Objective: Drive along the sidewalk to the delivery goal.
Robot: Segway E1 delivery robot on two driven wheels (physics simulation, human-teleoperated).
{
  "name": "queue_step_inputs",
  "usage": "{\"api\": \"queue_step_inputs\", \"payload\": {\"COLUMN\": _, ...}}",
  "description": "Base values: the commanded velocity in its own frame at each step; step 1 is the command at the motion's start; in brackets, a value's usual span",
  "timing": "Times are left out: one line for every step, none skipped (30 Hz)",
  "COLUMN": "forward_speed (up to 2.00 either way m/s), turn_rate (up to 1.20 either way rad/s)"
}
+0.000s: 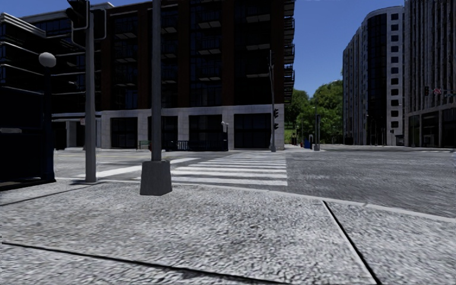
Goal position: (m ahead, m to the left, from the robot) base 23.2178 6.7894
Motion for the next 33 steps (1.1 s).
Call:
{"api": "queue_step_inputs", "payload": {"forward_speed": 2.00, "turn_rate": 0.00}}
{"api": "queue_step_inputs", "payload": {"forward_speed": 2.00, "turn_rate": 0.00}}
{"api": "queue_step_inputs", "payload": {"forward_speed": 2.00, "turn_rate": 0.00}}
{"api": "queue_step_inputs", "payload": {"forward_speed": 2.00, "turn_rate": 0.00}}
{"api": "queue_step_inputs", "payload": {"forward_speed": 2.00, "turn_rate": 0.00}}
{"api": "queue_step_inputs", "payload": {"forward_speed": 2.00, "turn_rate": 0.00}}
{"api": "queue_step_inputs", "payload": {"forward_speed": 2.00, "turn_rate": 0.00}}
{"api": "queue_step_inputs", "payload": {"forward_speed": 2.00, "turn_rate": 0.00}}
{"api": "queue_step_inputs", "payload": {"forward_speed": 2.00, "turn_rate": 0.00}}
{"api": "queue_step_inputs", "payload": {"forward_speed": 2.00, "turn_rate": 0.00}}
{"api": "queue_step_inputs", "payload": {"forward_speed": 2.00, "turn_rate": 0.00}}
{"api": "queue_step_inputs", "payload": {"forward_speed": 2.00, "turn_rate": 0.00}}
{"api": "queue_step_inputs", "payload": {"forward_speed": 2.00, "turn_rate": 0.00}}
{"api": "queue_step_inputs", "payload": {"forward_speed": 2.00, "turn_rate": 0.00}}
{"api": "queue_step_inputs", "payload": {"forward_speed": 2.00, "turn_rate": 0.00}}
{"api": "queue_step_inputs", "payload": {"forward_speed": 2.00, "turn_rate": 0.00}}
{"api": "queue_step_inputs", "payload": {"forward_speed": 2.00, "turn_rate": 0.00}}
{"api": "queue_step_inputs", "payload": {"forward_speed": 2.00, "turn_rate": 0.00}}
{"api": "queue_step_inputs", "payload": {"forward_speed": 2.00, "turn_rate": 0.00}}
{"api": "queue_step_inputs", "payload": {"forward_speed": 2.00, "turn_rate": 0.00}}
{"api": "queue_step_inputs", "payload": {"forward_speed": 2.00, "turn_rate": 0.00}}
{"api": "queue_step_inputs", "payload": {"forward_speed": 2.00, "turn_rate": 0.00}}
{"api": "queue_step_inputs", "payload": {"forward_speed": 2.00, "turn_rate": 0.00}}
{"api": "queue_step_inputs", "payload": {"forward_speed": 2.00, "turn_rate": -0.46}}
{"api": "queue_step_inputs", "payload": {"forward_speed": 2.00, "turn_rate": -0.68}}
{"api": "queue_step_inputs", "payload": {"forward_speed": 2.00, "turn_rate": -0.80}}
{"api": "queue_step_inputs", "payload": {"forward_speed": 2.00, "turn_rate": -0.85}}
{"api": "queue_step_inputs", "payload": {"forward_speed": 2.00, "turn_rate": -0.79}}
{"api": "queue_step_inputs", "payload": {"forward_speed": 2.00, "turn_rate": -0.79}}
{"api": "queue_step_inputs", "payload": {"forward_speed": 2.00, "turn_rate": 0.00}}
{"api": "queue_step_inputs", "payload": {"forward_speed": 2.00, "turn_rate": 0.00}}
{"api": "queue_step_inputs", "payload": {"forward_speed": 2.00, "turn_rate": 0.00}}
{"api": "queue_step_inputs", "payload": {"forward_speed": 2.00, "turn_rate": 0.00}}
